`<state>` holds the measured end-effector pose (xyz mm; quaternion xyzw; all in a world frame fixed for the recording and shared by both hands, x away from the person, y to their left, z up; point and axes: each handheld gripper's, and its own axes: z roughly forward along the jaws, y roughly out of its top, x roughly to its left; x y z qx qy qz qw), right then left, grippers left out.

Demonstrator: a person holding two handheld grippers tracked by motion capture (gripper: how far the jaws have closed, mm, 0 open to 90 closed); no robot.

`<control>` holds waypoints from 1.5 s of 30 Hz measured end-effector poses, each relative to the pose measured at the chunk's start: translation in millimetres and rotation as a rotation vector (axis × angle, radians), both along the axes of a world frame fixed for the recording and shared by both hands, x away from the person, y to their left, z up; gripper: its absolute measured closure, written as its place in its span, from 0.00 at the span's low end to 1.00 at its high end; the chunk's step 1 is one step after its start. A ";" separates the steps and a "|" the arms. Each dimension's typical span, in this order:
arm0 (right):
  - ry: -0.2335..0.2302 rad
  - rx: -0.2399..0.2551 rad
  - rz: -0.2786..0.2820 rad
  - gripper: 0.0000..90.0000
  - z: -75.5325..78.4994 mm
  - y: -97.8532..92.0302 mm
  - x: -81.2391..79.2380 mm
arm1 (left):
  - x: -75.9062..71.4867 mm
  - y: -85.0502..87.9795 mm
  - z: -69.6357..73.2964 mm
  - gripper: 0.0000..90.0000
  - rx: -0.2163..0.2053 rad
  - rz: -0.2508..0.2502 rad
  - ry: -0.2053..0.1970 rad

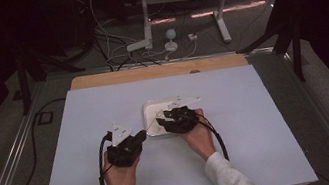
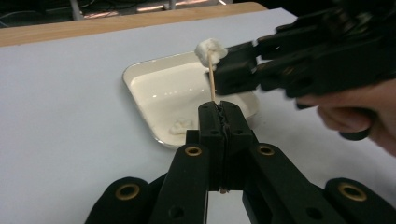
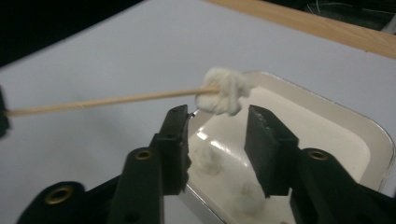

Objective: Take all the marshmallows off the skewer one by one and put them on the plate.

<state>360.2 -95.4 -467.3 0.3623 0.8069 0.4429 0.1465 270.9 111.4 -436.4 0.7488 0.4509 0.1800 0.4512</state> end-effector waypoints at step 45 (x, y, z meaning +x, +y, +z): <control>0.107 0.159 -0.192 0.97 1.6 -12.8 15.6 | 0.2 -3.7 -1.3 1.00 0.024 -0.043 0.034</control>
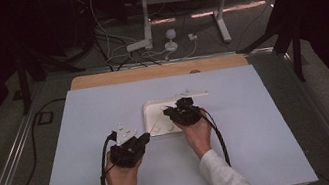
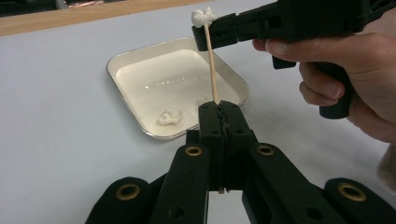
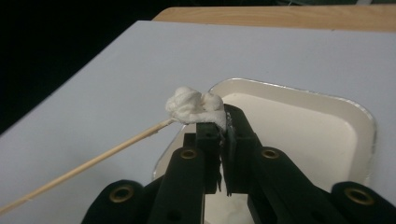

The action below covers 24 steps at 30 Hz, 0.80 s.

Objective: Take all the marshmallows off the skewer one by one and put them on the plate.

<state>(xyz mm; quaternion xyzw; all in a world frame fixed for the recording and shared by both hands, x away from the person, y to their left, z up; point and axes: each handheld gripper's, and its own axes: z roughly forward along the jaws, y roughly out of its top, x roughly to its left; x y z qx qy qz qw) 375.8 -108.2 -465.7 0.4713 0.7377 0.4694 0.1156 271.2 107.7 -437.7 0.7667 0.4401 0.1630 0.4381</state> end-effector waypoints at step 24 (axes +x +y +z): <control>-0.002 -0.095 0.059 0.94 -1.4 -10.1 1.9 | 3.9 1.8 -3.8 1.00 -0.004 -0.040 0.021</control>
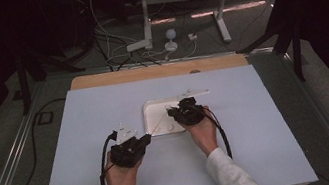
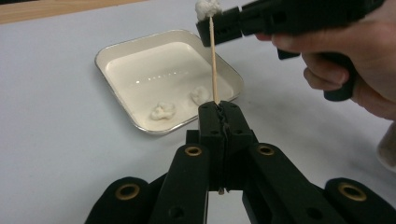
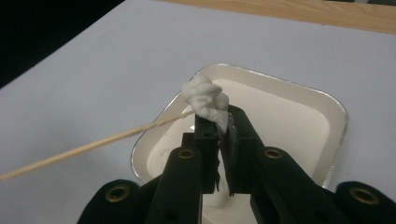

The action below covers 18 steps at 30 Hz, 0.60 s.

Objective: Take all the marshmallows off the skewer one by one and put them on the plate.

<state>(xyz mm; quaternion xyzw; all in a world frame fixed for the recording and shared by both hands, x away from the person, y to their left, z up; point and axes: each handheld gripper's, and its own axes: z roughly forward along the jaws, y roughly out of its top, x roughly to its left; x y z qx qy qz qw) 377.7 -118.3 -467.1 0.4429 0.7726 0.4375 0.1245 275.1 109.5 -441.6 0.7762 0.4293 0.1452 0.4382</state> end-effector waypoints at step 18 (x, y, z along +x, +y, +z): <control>-0.021 -0.025 0.042 0.71 1.4 1.0 -2.4 | 6.8 4.0 -6.2 1.00 0.005 0.040 0.023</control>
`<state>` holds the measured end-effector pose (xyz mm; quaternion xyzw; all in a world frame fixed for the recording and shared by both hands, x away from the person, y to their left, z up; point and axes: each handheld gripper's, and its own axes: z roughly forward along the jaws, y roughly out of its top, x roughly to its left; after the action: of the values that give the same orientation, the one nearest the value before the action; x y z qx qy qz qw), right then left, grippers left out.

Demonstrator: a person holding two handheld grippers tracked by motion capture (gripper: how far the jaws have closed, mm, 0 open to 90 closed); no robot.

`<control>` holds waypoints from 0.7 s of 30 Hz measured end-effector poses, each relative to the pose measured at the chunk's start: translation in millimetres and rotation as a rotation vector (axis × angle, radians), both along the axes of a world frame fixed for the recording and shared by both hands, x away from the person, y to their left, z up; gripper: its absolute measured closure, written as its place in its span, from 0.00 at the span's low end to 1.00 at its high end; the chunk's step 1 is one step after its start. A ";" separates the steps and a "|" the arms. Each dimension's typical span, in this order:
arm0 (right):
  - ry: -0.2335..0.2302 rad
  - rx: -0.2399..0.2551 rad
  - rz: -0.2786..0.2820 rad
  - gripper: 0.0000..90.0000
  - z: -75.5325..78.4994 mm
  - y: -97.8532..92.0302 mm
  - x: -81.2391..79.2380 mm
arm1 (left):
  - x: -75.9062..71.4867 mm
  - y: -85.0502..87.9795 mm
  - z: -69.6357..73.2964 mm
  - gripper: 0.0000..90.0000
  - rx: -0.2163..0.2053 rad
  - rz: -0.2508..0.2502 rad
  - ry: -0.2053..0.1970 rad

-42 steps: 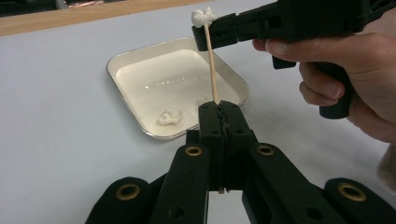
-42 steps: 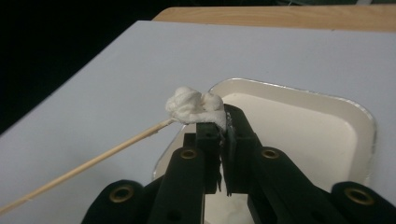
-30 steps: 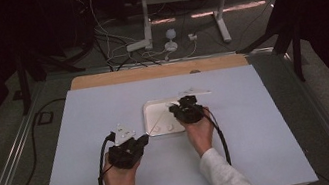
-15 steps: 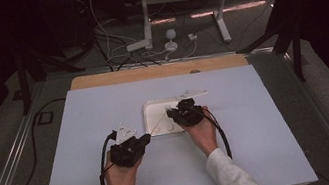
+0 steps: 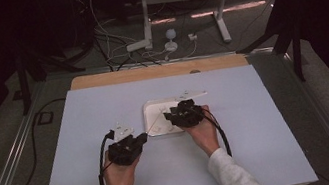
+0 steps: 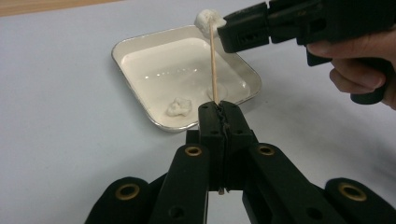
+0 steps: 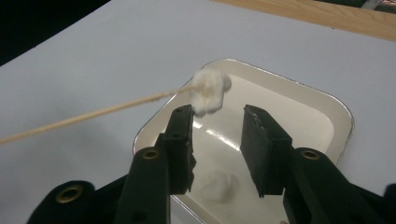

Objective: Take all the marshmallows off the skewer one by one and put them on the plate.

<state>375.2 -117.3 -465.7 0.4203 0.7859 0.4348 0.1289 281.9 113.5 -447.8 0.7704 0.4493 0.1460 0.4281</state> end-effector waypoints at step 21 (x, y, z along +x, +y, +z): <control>0.004 0.044 -0.060 0.58 3.0 -17.8 3.2 | 5.9 -0.6 -0.9 1.00 -0.025 0.001 -0.013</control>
<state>378.5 -135.1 -462.7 0.4474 0.7633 0.4473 0.1310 287.8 112.9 -448.6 0.7637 0.4488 0.1454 0.4407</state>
